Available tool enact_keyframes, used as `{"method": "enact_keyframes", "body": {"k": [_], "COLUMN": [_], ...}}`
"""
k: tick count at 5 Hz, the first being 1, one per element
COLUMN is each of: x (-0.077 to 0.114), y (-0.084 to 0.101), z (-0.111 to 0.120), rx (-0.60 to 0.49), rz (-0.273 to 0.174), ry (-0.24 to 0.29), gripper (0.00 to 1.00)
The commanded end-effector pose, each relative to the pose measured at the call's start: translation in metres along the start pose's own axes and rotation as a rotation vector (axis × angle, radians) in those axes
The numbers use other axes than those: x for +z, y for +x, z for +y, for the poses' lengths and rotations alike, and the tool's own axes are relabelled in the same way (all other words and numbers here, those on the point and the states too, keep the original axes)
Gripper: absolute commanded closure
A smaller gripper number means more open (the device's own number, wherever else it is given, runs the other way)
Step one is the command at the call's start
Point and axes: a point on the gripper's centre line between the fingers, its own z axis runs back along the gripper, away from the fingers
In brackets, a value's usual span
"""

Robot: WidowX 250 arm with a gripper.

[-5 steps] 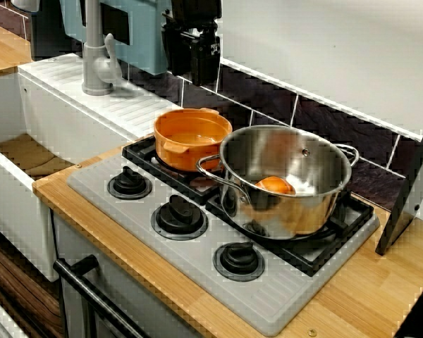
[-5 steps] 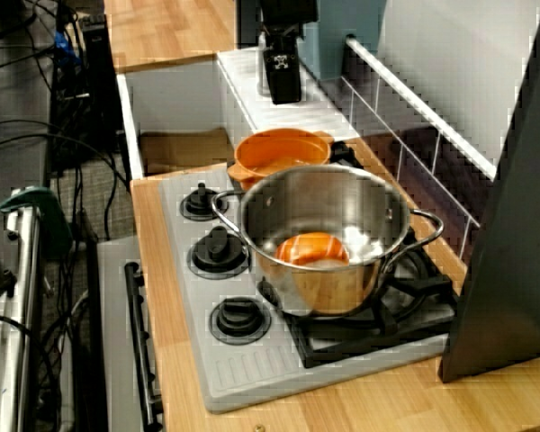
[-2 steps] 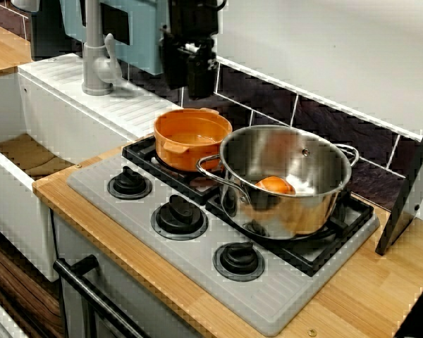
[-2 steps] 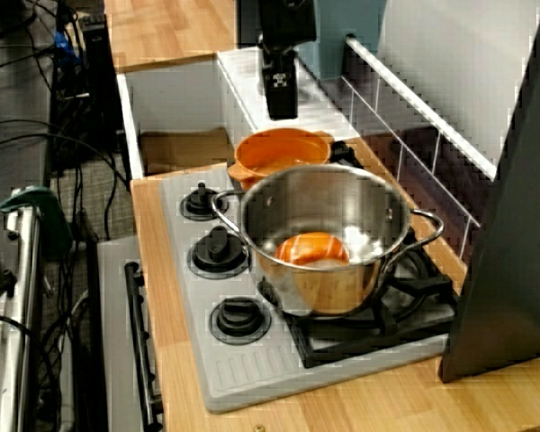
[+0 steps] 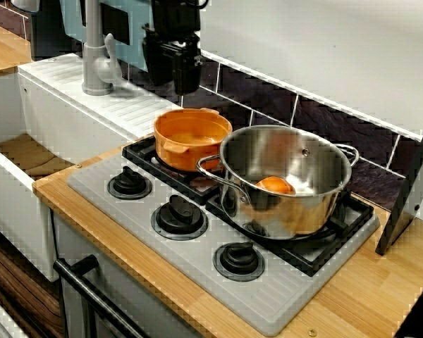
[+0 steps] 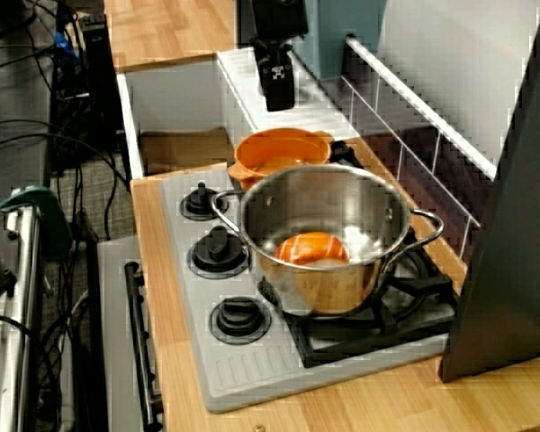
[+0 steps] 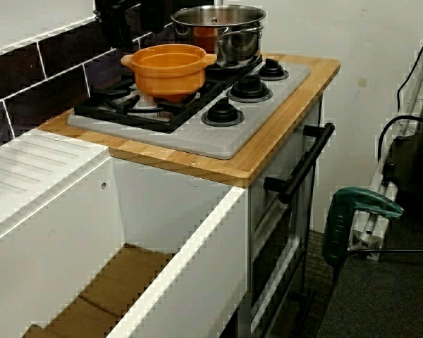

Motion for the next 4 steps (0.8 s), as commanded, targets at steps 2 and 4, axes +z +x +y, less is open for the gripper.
{"method": "enact_keyframes", "body": {"k": [2, 4], "x": [0.003, -0.008], "y": [-0.003, -0.005], "z": [0.005, 0.012], "rx": [0.053, 0.074], "rz": [-0.113, -0.135], "ry": [0.038, 0.066], "gripper": [0.00, 0.00]}}
